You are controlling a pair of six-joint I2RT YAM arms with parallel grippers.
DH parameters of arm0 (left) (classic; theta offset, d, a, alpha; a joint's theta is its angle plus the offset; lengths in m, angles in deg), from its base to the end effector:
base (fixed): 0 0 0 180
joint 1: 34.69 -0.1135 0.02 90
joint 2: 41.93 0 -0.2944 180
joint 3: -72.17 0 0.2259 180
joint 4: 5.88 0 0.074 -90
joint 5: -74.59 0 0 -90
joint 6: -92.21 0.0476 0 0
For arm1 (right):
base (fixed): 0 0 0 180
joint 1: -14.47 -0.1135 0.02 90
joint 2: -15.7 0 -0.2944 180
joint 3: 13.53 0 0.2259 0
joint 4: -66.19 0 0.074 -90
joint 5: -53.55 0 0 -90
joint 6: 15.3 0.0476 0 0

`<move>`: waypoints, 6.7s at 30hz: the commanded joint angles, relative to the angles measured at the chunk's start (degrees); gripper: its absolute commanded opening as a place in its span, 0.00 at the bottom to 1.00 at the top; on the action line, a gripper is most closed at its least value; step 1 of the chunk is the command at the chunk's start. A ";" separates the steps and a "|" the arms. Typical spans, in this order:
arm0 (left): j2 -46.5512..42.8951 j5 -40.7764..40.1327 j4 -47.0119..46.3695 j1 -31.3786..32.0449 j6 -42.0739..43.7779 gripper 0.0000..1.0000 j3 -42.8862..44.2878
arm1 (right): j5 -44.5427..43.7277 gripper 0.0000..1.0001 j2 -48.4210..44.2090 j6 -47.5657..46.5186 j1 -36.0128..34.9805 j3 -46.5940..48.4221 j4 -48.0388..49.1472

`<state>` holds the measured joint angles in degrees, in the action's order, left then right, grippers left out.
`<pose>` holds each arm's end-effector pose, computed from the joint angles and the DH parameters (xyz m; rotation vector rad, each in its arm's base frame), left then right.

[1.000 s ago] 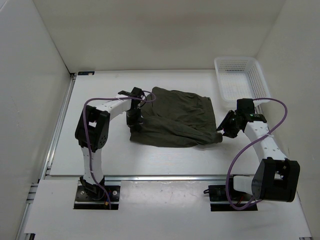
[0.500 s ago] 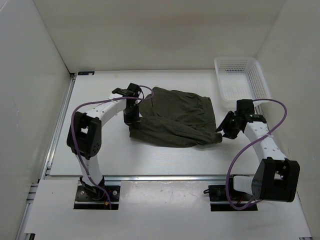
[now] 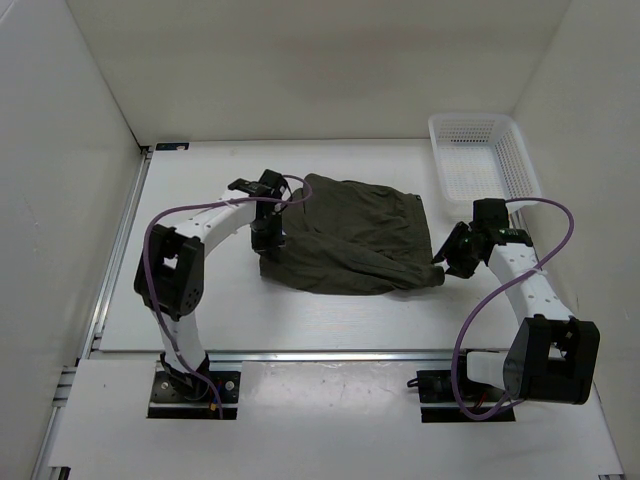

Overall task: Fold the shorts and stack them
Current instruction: Flatten the shorts out

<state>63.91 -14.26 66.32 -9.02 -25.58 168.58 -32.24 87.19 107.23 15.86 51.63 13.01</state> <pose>0.3068 -0.1485 0.2394 -0.0536 3.0171 -0.1264 0.2127 -0.0017 0.2631 0.7431 2.5270 0.2859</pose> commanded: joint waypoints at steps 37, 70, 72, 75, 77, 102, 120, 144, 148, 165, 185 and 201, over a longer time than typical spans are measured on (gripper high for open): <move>-12.85 -4.84 4.20 0.61 -2.71 0.10 2.66 | 3.00 0.65 -14.62 11.32 1.95 -19.95 3.41; 4.59 -9.31 11.98 -8.87 4.23 0.10 40.85 | 5.53 0.00 21.72 8.96 1.95 32.47 8.19; 8.92 -11.51 15.17 -10.28 4.93 0.10 55.06 | 6.08 0.00 25.97 8.42 1.95 44.49 5.10; 11.58 -9.68 15.72 -14.15 3.72 0.10 71.46 | 7.22 0.00 29.68 9.12 1.95 60.69 3.24; 7.39 -8.27 10.82 -16.08 2.84 0.10 67.99 | 9.50 0.00 30.47 9.65 1.95 65.18 2.71; -43.78 3.60 -5.21 -14.33 -11.40 0.70 -28.72 | -1.48 0.53 -11.10 3.24 -7.89 -2.13 0.80; -35.20 9.93 -11.00 -13.81 -23.71 0.92 -43.40 | 6.52 0.65 -18.22 6.67 -6.84 -14.24 -2.56; -26.92 5.27 -15.14 -10.64 -22.83 0.10 -33.65 | 6.79 0.20 2.24 16.17 -6.31 -16.38 22.49; -26.92 5.27 -13.82 -10.64 -22.31 0.10 -31.45 | 2.39 0.00 7.00 11.16 -6.31 -4.78 15.29; -26.21 5.80 -13.29 -10.64 -21.78 0.10 -30.92 | 1.34 0.48 9.14 8.33 -6.31 -6.68 10.79; -27.88 5.80 -11.09 -10.64 -21.25 0.10 -28.72 | 10.74 0.69 4.97 21.69 -6.93 -20.14 29.58; -27.80 -3.95 10.52 -13.19 -11.50 0.10 25.91 | -3.59 0.00 2.26 2.20 -7.54 29.49 -1.49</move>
<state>38.62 -13.21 69.99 -21.11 -40.75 182.96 -31.24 94.64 117.48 8.16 71.23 20.66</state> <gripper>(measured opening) 0.139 0.085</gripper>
